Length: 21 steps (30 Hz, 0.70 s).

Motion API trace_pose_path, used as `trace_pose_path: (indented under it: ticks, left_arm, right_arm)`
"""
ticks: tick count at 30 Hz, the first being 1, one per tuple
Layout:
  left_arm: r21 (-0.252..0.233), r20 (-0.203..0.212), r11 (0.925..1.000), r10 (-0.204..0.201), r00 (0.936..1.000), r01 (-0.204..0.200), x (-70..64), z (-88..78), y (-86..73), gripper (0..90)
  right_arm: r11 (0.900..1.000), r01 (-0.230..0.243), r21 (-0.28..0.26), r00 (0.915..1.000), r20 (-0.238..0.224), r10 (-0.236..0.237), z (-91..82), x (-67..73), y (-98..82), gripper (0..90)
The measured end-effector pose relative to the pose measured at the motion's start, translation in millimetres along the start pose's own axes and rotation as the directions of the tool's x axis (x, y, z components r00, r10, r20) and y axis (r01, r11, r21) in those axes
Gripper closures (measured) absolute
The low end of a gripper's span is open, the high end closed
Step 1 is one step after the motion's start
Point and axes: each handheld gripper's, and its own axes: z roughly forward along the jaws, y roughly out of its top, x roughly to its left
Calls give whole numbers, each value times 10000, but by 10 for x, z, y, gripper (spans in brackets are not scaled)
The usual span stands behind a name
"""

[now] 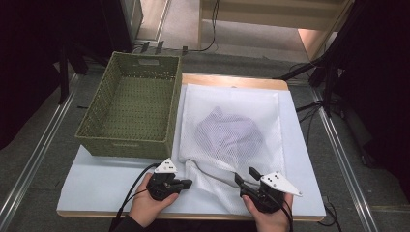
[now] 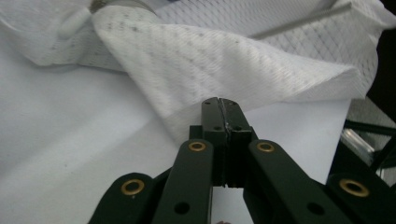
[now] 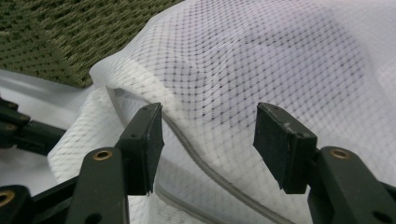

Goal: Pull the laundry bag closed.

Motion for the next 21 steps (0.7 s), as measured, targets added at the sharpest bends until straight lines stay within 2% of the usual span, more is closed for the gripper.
trace_pose_path:
  ticks: [3, 5, 6, 7, 8, 10, 13, 17, 19, 20, 21]
  left_arm:
    - [-57, -148, 10000, -12, 9999, 11, 9, -54, -22, 884]
    - [-85, -257, 9999, -133, 9996, 130, 23, -86, -27, 714]
    - [-60, -324, 9999, -101, 9994, 99, 26, -95, -27, 597]
    - [-206, -403, 9998, -56, 9992, 48, 31, -111, -28, 542]
    - [-407, -425, 9990, -181, 9989, 164, 43, -125, -23, 495]
    - [-833, -291, 9940, -734, 9969, 707, 109, -146, 16, 415]
    - [-1078, -117, 9874, -1178, 9930, 1159, 176, -124, 94, 377]
    - [-567, 30, 9875, -1470, 9891, 1469, 201, 44, 196, 333]
    - [-442, -296, 9893, -1404, 9897, 1390, 159, 123, 218, 342]
    - [-410, -413, 9902, -1349, 9900, 1332, 144, 133, 224, 383]
    - [-313, -658, 9921, -1233, 9902, 1215, 125, 144, 230, 464]
  right_arm:
    - [9996, -127, -244, 9999, 63, 129, -56, -25, 34, 418]
    - [9993, -118, -369, 9999, 44, 120, -91, -13, 56, 419]
    - [9990, -123, -434, 9999, 32, 124, -111, 4, 72, 422]
    - [9988, -70, -488, 10000, 8, 70, -118, 11, 80, 427]
    - [9985, -40, -554, 10000, -31, 38, -128, 22, 88, 434]
    - [9982, -49, -598, 9999, -114, 42, -147, 46, 100, 452]
    - [9982, -31, -595, 9998, -199, 20, -149, 59, 98, 462]
    - [9988, -89, -487, 9997, -241, 77, -125, 67, 78, 465]
    - [9992, -26, -409, 9997, -258, 16, -107, 75, 64, 466]
    - [9992, -9, -388, 9996, -271, -2, -97, 77, 56, 467]
    - [9994, -9, -344, 9996, -289, -1, -91, 78, 51, 468]
